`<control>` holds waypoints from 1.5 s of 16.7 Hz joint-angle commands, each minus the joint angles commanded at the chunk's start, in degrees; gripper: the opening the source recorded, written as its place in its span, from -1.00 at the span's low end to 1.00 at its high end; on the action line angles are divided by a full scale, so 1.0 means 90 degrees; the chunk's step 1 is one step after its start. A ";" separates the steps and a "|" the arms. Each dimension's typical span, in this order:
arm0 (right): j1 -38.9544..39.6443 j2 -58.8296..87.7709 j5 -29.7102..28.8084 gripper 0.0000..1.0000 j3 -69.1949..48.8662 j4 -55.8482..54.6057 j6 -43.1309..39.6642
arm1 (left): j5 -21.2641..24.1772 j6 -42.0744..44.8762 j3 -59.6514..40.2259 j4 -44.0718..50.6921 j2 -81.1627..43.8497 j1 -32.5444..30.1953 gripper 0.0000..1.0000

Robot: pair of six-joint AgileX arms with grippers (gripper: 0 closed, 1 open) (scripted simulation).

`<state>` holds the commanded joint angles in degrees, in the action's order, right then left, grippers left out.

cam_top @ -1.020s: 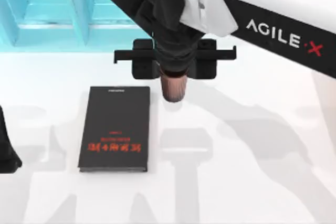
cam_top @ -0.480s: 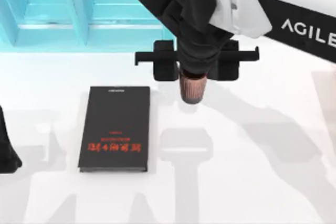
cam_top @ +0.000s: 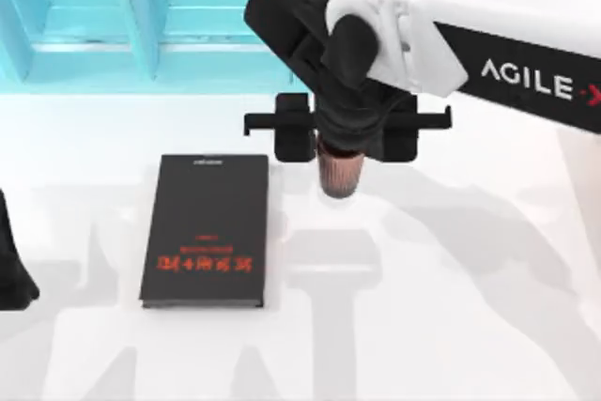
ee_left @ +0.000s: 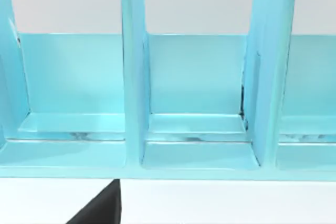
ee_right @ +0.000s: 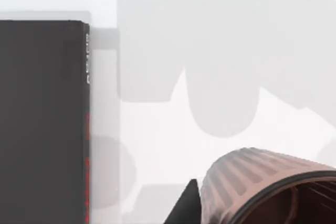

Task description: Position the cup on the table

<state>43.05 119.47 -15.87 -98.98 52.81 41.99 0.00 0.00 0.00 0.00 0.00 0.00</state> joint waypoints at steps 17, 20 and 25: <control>-0.0056 0.0151 0.0019 0.51 0.0304 -0.0470 -0.0064 | 0.0000 0.0000 0.0000 0.0000 0.0000 0.0000 1.00; -0.0056 0.0151 0.0019 0.96 0.0304 -0.0470 -0.0064 | 0.0000 0.0000 0.0000 0.0000 0.0000 0.0000 1.00; -0.0056 0.0151 0.0019 1.00 0.0304 -0.0470 -0.0064 | 0.0000 0.0000 0.0000 0.0000 0.0000 0.0000 1.00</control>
<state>42.55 120.83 -15.70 -96.24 48.58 41.41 0.00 0.00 0.00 0.00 0.00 0.00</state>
